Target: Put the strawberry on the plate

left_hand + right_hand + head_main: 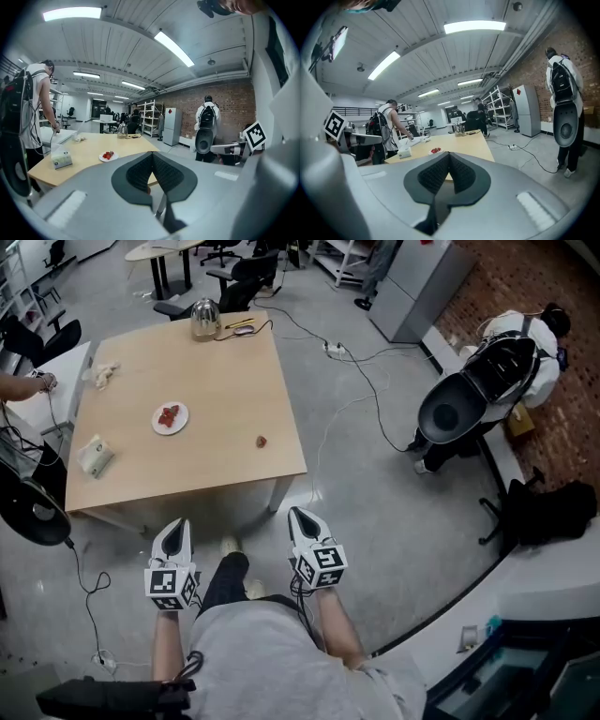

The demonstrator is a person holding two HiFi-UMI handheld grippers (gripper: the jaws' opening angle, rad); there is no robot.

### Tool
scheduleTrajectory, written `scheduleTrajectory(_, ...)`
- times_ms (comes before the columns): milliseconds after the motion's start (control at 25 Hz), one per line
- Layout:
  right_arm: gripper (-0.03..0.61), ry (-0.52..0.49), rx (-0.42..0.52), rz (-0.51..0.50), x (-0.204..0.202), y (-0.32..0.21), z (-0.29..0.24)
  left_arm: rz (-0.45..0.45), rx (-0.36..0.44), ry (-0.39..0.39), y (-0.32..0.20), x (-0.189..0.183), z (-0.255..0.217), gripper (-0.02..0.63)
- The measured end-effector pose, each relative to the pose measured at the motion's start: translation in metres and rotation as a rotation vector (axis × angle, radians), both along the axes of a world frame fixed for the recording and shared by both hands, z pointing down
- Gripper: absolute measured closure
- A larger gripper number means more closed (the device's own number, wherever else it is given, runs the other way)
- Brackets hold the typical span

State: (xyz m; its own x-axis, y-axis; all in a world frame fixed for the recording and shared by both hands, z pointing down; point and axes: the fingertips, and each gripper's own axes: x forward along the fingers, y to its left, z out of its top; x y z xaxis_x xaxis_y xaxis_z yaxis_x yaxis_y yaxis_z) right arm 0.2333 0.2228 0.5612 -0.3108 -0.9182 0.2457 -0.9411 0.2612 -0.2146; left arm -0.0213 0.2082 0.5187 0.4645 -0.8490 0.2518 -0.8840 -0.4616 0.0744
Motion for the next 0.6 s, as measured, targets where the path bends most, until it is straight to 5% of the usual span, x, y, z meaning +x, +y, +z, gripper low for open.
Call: scheduleTrajectory(600, 0.572, 0.073, -0.038, -0.010, -0.010, -0.110, 0.031, 0.012, -0.091, 0.017, -0.110, -0.001, 0.029, 0.595)
